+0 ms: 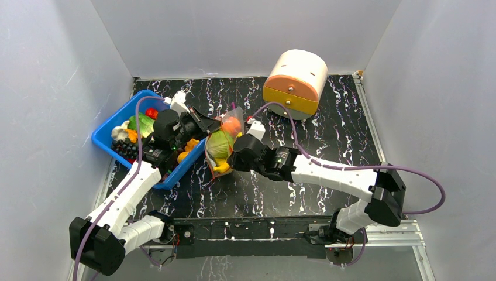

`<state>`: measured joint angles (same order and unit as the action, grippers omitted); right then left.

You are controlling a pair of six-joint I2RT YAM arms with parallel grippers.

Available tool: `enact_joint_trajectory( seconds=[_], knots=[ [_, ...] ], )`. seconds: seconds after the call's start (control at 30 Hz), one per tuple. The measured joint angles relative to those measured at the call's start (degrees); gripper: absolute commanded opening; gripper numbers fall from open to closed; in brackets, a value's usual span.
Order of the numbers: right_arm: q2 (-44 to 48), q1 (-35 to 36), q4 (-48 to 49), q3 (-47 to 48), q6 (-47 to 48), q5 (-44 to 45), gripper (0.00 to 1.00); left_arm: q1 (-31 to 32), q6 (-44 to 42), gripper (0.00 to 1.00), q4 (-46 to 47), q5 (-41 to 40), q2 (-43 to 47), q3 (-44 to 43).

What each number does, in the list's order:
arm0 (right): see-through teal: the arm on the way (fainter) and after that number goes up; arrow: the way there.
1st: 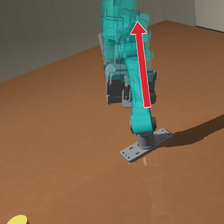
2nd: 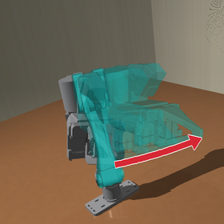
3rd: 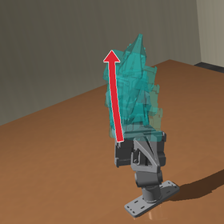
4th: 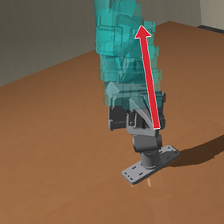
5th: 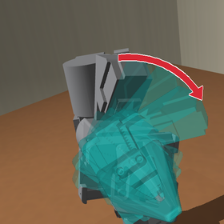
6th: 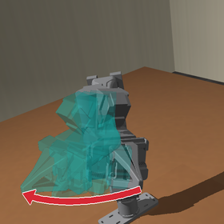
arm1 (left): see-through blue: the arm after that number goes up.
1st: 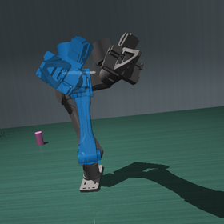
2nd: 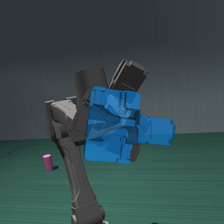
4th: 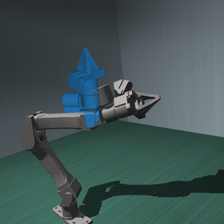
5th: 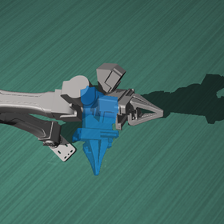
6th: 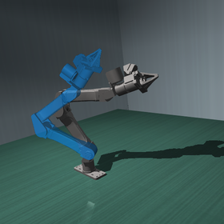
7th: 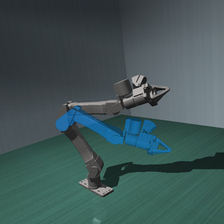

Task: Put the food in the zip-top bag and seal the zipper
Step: Adjust the zipper food storage bag at the center of the board.

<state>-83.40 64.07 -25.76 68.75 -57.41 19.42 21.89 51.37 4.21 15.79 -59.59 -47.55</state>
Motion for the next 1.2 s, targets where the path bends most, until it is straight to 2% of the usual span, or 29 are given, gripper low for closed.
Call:
enact_joint_trajectory(
  seconds=[0.2,0.3,0.43,0.57,0.67,0.73,0.87,0.97,1.07,1.2],
  knots=[
    [0.2,0.0,-3.5,0.7,2.4,1.3,0.0,0.0,0.9,0.0,-0.1,0.5,0.2,0.0],
    [1.3,0.0,-4.6,2.4,5.9,1.4,0.0,0.0,0.4,0.05,-2.0,0.9,0.4,-1.0],
    [4.8,0.0,-4.2,2.1,9.3,-2.3,0.0,0.0,-0.3,0.11,-4.9,1.0,2.6,-1.3],
    [6.0,-0.1,-4.2,1.9,12.5,-5.3,0.0,0.0,-0.3,0.08,-7.5,1.2,6.3,-1.2],
    [6.6,-0.9,-4.7,2.0,15.8,-8.0,0.0,0.0,-1.0,0.11,-9.3,1.3,8.5,-1.2],
    [7.6,-1.9,-5.4,2.0,18.4,-9.5,0.0,0.0,-1.9,0.17,-11.3,1.4,9.2,-1.7],
    [10.6,-5.0,-6.3,1.9,23.2,-13.6,0.0,0.0,-4.4,0.43,-13.9,2.1,10.0,-2.9],
    [12.9,-7.3,-7.0,1.9,26.8,-16.7,0.0,0.0,-7.3,0.53,-14.4,3.8,11.8,-2.8],
    [14.2,-8.6,-8.0,2.0,30.9,-20.2,0.0,0.0,-13.7,0.57,-11.8,7.8,15.5,-1.0],
    [14.3,-10.5,-11.4,2.1,36.2,-24.9,0.0,0.0,-27.5,0.6,-10.7,14.3,21.2,0.8]
  ],
)
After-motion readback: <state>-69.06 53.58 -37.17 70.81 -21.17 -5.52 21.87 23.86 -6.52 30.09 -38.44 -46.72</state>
